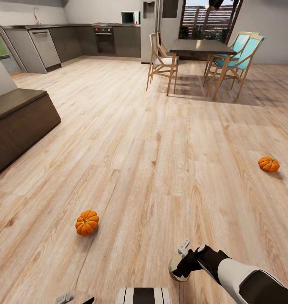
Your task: Place each of the two pumpkins and all three candles from the living room inside a cabinet in the living room (use any cabinet), then make sure every cabinet is closed, and position the cauldron so it is next to a table in the living room.
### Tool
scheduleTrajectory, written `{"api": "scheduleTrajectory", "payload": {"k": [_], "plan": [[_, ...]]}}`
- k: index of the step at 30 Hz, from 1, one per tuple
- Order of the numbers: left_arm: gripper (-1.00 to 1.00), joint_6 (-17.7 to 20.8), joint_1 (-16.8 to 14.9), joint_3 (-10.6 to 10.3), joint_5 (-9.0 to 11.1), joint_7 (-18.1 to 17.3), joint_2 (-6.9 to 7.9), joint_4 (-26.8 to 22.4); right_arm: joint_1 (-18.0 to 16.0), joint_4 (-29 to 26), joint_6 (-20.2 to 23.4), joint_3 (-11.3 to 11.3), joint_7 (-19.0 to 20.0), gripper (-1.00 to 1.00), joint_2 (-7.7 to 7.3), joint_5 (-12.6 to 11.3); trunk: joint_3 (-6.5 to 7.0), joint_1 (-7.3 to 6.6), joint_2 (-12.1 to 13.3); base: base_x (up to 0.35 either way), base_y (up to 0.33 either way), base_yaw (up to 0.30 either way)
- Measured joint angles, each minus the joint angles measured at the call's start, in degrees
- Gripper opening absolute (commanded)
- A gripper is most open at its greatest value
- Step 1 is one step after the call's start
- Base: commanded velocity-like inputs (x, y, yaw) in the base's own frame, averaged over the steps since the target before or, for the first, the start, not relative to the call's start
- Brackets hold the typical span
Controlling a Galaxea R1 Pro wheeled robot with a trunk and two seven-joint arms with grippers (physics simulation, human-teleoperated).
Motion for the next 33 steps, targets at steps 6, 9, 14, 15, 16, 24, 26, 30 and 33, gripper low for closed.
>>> {"api": "scheduleTrajectory", "payload": {"k": [6,9,14,15,16,24,26,30,33], "plan": [[1.0,0.0,0.3,0.2,0.6,-5.1,2.66,0.5,0.0,0.0,0.0,0.0,0.0,1.0,0.0,0.0,0.0,0.0,0.0,0.0,0.0,0.0],[1.0,-0.1,0.5,0.3,0.9,-6.9,3.32,1.6,0.0,0.0,0.0,0.0,0.0,1.0,0.0,0.0,-0.44,0.05,0.0,0.0,0.0,0.0],[1.0,-0.1,0.6,0.4,1.7,-7.9,3.76,2.4,0.0,0.0,0.0,0.0,0.0,1.0,0.0,0.0,-0.89,0.1,-0.1,0.0,0.0,0.0],[1.0,-0.1,0.6,0.4,1.7,-7.9,3.78,2.5,0.0,0.0,0.0,0.0,0.0,1.0,0.0,0.0,-0.89,0.1,-0.1,0.0,0.0,0.0],[1.0,-0.1,0.6,0.4,1.8,-7.9,3.79,2.5,0.0,0.0,0.0,0.0,0.0,1.0,0.0,0.0,-0.89,0.1,-0.1,0.0,0.0,0.0],[1.0,-0.1,0.6,0.4,1.9,-7.8,3.82,2.5,0.0,0.0,0.0,0.0,0.0,1.0,0.0,0.0,-1.33,0.15,-0.1,0.0,0.0,0.0],[1.0,-0.1,0.6,0.4,1.9,-7.8,3.82,2.5,0.0,0.0,0.0,0.0,0.0,1.0,0.0,0.0,-1.33,0.15,-0.1,0.0,0.0,0.0],[1.0,-0.1,0.6,0.4,1.9,-7.7,3.82,2.5,0.0,0.0,0.0,0.0,0.0,1.0,0.0,0.0,-1.33,0.15,-0.1,0.0,0.0,0.0],[1.0,-0.1,0.6,0.4,1.9,-7.7,3.82,2.5,-0.1,0.0,-0.1,-0.6,-0.1,1.0,0.02,0.0,-1.97,0.22,-0.1,0.0,0.0,0.0]]}}
